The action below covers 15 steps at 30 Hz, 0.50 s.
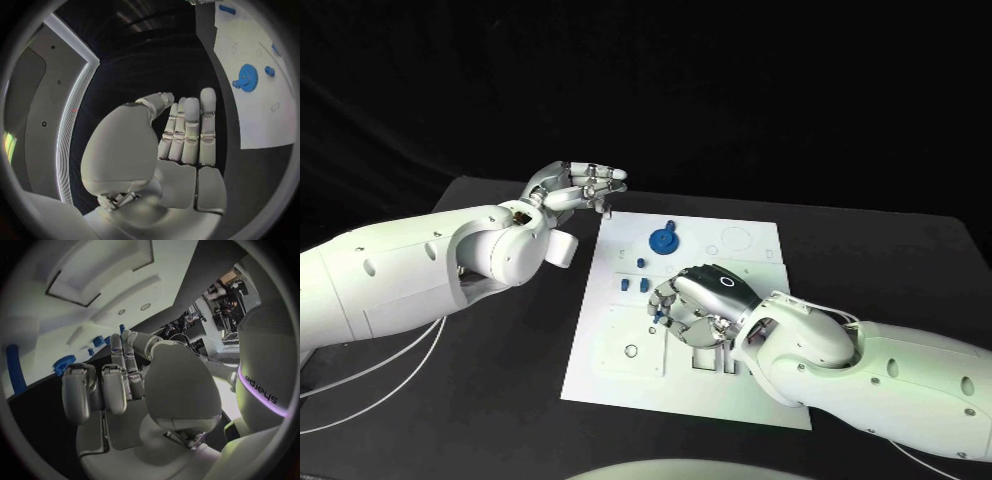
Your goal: Assemble the parts on the task board
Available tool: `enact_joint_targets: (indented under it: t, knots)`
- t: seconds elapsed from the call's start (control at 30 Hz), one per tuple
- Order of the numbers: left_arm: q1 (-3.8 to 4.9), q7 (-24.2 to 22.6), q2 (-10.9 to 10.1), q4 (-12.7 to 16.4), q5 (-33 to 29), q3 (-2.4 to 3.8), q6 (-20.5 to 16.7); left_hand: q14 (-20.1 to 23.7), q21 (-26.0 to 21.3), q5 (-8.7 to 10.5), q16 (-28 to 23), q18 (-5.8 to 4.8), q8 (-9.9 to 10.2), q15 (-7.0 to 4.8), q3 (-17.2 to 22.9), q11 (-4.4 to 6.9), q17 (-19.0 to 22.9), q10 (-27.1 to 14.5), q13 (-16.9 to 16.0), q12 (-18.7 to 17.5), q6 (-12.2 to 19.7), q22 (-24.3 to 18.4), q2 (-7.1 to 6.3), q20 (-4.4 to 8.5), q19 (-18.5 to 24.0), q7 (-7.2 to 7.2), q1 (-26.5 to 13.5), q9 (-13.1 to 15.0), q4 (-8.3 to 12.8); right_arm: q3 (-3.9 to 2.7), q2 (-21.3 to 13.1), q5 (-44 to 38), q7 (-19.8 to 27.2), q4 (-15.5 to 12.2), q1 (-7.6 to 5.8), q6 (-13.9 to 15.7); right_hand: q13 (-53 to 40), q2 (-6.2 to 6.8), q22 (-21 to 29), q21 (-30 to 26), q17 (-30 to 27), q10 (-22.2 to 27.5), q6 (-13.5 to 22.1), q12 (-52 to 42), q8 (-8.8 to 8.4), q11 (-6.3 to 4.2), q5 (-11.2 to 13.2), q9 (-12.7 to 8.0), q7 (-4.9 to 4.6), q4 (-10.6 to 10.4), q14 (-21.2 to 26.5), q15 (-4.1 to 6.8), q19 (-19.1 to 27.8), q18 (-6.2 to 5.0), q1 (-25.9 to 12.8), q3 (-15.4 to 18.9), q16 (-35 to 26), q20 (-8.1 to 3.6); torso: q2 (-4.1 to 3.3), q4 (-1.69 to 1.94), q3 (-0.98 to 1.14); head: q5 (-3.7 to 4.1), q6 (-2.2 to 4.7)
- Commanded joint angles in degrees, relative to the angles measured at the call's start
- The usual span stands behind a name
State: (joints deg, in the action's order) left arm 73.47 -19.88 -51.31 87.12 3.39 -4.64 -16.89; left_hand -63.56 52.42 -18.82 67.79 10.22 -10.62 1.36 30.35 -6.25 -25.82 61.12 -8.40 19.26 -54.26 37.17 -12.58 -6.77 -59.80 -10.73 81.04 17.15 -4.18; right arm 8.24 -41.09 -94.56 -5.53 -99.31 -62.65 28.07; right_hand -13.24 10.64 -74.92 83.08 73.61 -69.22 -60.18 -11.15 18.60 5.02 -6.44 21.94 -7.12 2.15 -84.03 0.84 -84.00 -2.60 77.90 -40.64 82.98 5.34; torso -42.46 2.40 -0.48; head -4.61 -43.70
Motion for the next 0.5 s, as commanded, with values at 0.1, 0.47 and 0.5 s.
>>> enact_joint_targets:
  t: [0.1,0.47,0.5]
  knots:
    - [0.06,-0.88,0.28,0.08,-0.56,0.04,0.37,0.13,-0.22,-0.21,-0.36,0.34,0.20,0.38,0.06,-0.14,0.08,-0.46,-0.09,0.17,0.34,-0.06,0.38,-0.06,-0.23,0.11,0.13,-0.05,0.38,0.05,1.00,-0.25,0.98,1.10,1.01,0.39,-0.08,-0.47,-11.11,-0.38,-0.02,-1.93,-0.23,-0.17,0.14,-1.90,-0.33,0.05,-0.30,0.27,-2.83,0.35,-1.99,0.75,-0.16,0.01,-0.07,-0.53,-0.07,-0.01,0.05,-1.06,-0.48]
    - [0.06,-0.80,0.45,-0.01,-0.56,0.04,0.49,0.15,-0.24,-0.21,-0.35,0.33,0.22,0.41,0.05,-0.17,0.09,-0.56,-0.10,0.18,0.39,-0.07,0.39,-0.08,-0.24,0.09,0.10,-0.06,0.37,0.13,1.94,-1.00,0.97,2.33,1.86,0.12,-0.09,-0.49,-11.17,-0.30,-0.05,-1.89,-0.17,-0.09,0.10,-1.86,-0.39,0.06,-0.35,0.28,-2.83,0.32,-2.04,0.77,-0.28,0.05,-0.08,-0.51,-0.03,-0.04,0.00,-1.57,-1.06]
    - [0.06,-0.80,0.45,-0.02,-0.57,0.04,0.49,0.15,-0.24,-0.21,-0.35,0.33,0.22,0.41,0.05,-0.17,0.10,-0.58,-0.10,0.19,0.40,-0.07,0.40,-0.09,-0.24,0.08,0.09,-0.07,0.36,0.13,1.96,-1.03,0.98,2.35,1.88,0.10,-0.09,-0.49,-11.17,-0.30,-0.05,-1.89,-0.17,-0.09,0.10,-1.86,-0.39,0.06,-0.35,0.28,-2.83,0.32,-2.04,0.77,-0.28,0.05,-0.08,-0.51,-0.02,-0.02,0.02,-1.57,-1.08]
